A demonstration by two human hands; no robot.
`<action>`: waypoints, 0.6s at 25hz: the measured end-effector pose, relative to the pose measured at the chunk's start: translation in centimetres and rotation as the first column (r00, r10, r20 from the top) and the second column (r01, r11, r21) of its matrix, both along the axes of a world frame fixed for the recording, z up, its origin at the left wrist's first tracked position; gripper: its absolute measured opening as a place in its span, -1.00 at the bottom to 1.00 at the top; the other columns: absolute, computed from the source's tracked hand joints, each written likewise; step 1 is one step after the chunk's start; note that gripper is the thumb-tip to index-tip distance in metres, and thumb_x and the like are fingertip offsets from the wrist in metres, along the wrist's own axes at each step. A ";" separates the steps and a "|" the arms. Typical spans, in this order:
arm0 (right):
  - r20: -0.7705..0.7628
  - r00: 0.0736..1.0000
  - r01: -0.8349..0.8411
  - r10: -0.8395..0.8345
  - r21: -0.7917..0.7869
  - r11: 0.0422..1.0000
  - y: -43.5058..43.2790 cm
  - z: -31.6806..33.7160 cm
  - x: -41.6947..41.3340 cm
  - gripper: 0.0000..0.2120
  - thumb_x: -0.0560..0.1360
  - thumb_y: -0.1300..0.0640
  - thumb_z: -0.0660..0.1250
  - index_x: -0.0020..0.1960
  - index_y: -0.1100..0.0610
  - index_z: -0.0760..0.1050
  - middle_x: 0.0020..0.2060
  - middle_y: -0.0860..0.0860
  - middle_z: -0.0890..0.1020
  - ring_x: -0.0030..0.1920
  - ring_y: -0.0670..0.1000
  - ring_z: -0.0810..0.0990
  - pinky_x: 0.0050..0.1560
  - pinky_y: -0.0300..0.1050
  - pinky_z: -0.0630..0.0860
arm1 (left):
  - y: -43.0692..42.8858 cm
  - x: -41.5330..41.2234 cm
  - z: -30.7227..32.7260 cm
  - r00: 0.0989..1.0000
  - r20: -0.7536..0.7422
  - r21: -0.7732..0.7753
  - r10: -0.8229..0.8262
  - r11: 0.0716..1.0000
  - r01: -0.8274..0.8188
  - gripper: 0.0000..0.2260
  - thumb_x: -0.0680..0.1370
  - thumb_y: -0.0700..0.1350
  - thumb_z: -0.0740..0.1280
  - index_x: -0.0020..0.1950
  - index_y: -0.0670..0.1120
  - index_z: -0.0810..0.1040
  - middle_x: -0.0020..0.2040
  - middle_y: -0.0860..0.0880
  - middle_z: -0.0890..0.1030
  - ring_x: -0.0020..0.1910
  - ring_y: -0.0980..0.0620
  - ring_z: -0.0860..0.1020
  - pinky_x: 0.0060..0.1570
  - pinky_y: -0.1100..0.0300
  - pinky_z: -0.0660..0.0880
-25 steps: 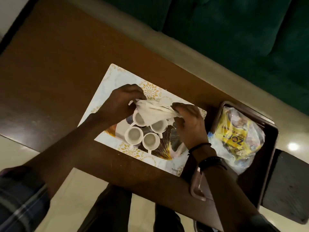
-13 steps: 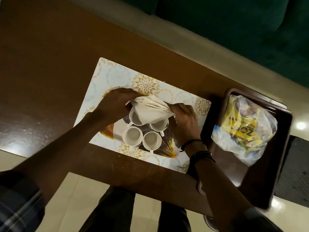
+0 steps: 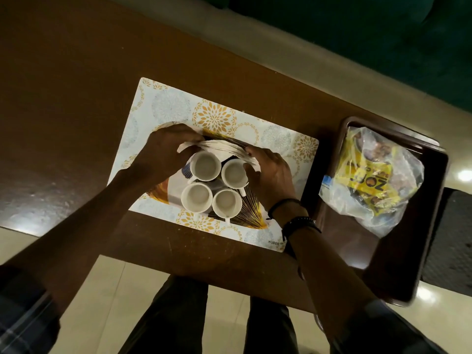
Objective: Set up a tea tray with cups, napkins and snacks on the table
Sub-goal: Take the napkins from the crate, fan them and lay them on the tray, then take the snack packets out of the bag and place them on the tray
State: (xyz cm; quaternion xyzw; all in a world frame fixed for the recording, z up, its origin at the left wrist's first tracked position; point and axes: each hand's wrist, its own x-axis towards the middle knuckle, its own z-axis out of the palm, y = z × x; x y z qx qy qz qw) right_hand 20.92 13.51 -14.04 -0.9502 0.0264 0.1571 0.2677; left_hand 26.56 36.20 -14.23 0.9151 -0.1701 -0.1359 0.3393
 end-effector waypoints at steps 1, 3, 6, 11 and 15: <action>0.000 1.000 0.009 -0.009 0.005 1.000 0.1 -0.1 -0.1 -0.61 0.51 0.15 0.29 0.33 0.11 0.43 0.21 0.11 0.59 0.21 0.18 0.52 0.23 0.13 0.43 | -0.2 0.1 -0.1 1.000 -0.005 -0.002 -0.002 1.000 0.002 -0.80 0.47 -0.27 0.41 0.09 -0.21 0.65 0.08 -0.18 0.67 0.08 -0.15 0.61 0.12 0.00 0.51; -0.019 0.999 0.044 -0.043 0.029 0.999 -0.1 -0.4 -0.3 -0.58 0.50 0.19 0.29 0.35 0.12 0.41 0.25 0.11 0.56 0.26 0.17 0.50 0.28 0.14 0.41 | -0.5 0.2 -0.2 0.999 -0.044 0.011 -0.008 1.000 0.009 -0.78 0.50 -0.26 0.39 0.14 -0.19 0.62 0.11 -0.17 0.65 0.11 -0.14 0.59 0.13 0.08 0.47; -0.057 0.989 0.140 -0.134 0.106 0.985 -1.2 0.0 -1.3 -0.54 0.46 0.25 0.30 0.36 0.13 0.39 0.25 0.13 0.54 0.27 0.16 0.48 0.27 0.14 0.44 | -1.0 -0.2 -0.1 0.997 -0.071 0.051 0.034 0.998 -0.031 -0.71 0.50 -0.23 0.38 0.22 -0.16 0.55 0.17 -0.15 0.60 0.18 -0.11 0.54 0.14 0.26 0.35; 0.085 0.865 0.475 -0.495 0.182 0.861 -5.0 2.8 -4.5 -0.60 0.47 0.23 0.33 0.30 0.18 0.42 0.20 0.14 0.55 0.22 0.15 0.49 0.23 0.00 0.43 | -4.6 -3.2 3.5 0.988 0.041 -0.034 0.147 0.989 -0.146 -0.64 0.50 -0.18 0.35 0.30 -0.11 0.45 0.26 -0.14 0.50 0.25 -0.04 0.46 0.27 0.33 0.32; 0.126 0.718 0.684 -0.684 0.054 0.728 -11.2 4.2 -8.6 -0.65 0.34 0.32 0.32 0.10 0.12 0.50 0.21 0.09 0.50 0.28 0.17 0.40 0.25 -0.09 0.29 | -11.1 -7.1 6.3 0.999 -0.033 -0.133 0.036 0.990 -0.040 -0.64 0.50 -0.18 0.37 0.30 -0.15 0.47 0.26 -0.15 0.51 0.27 -0.03 0.44 0.29 0.29 0.31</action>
